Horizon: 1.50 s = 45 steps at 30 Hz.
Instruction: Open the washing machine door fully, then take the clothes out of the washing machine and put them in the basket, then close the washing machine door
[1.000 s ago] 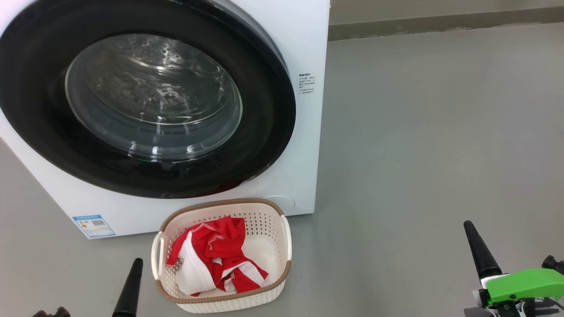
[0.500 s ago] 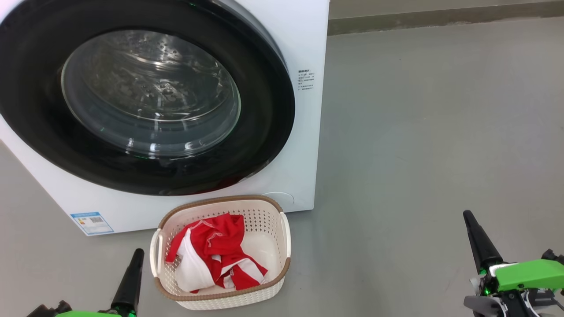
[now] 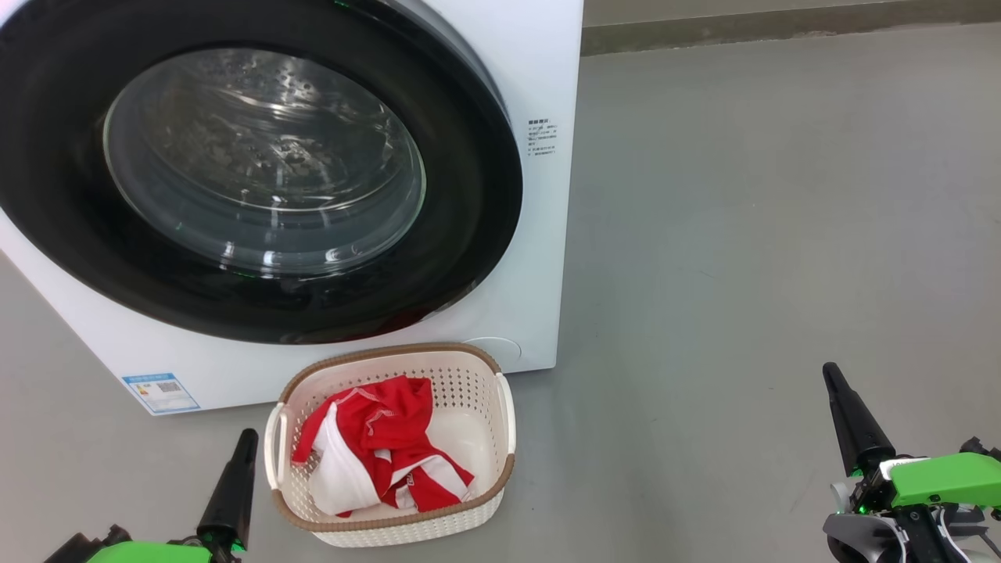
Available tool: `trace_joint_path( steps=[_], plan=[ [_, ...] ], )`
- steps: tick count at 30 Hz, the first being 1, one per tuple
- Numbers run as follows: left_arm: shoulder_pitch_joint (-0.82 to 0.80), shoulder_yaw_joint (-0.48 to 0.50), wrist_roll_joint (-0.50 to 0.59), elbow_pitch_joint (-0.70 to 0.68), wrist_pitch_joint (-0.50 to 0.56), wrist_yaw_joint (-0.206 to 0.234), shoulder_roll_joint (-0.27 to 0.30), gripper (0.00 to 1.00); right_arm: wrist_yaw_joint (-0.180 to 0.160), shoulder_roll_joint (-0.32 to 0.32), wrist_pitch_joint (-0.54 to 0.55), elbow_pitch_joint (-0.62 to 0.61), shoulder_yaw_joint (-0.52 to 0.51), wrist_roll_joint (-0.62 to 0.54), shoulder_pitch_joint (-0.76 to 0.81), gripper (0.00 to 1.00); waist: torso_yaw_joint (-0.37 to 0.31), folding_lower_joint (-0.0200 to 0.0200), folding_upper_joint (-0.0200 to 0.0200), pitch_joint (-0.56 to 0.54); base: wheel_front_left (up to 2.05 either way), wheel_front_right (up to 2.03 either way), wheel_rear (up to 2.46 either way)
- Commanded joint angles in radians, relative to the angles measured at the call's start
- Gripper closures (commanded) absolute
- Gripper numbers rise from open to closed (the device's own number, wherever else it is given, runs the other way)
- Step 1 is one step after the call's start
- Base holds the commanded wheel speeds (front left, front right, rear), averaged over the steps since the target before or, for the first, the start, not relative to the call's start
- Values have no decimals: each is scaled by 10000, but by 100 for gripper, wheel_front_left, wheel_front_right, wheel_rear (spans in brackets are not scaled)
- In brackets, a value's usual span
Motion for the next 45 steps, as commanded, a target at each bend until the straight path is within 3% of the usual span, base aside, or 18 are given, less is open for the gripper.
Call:
trace_joint_path(
  steps=[1, 45],
  plan=[
    [-386, 354, -67, -202, 79, -71, 101, 100, -7, -83, 64, -247, 151, 10, -418, 100, 0, 0, 0, -1, 0, 0, 0],
    [-385, 352, -69, -203, 78, -71, 100, 100, -7, -83, 62, -248, 153, 12, -418, 100, 0, 0, 0, -1, 0, 0, 0]
  ],
)
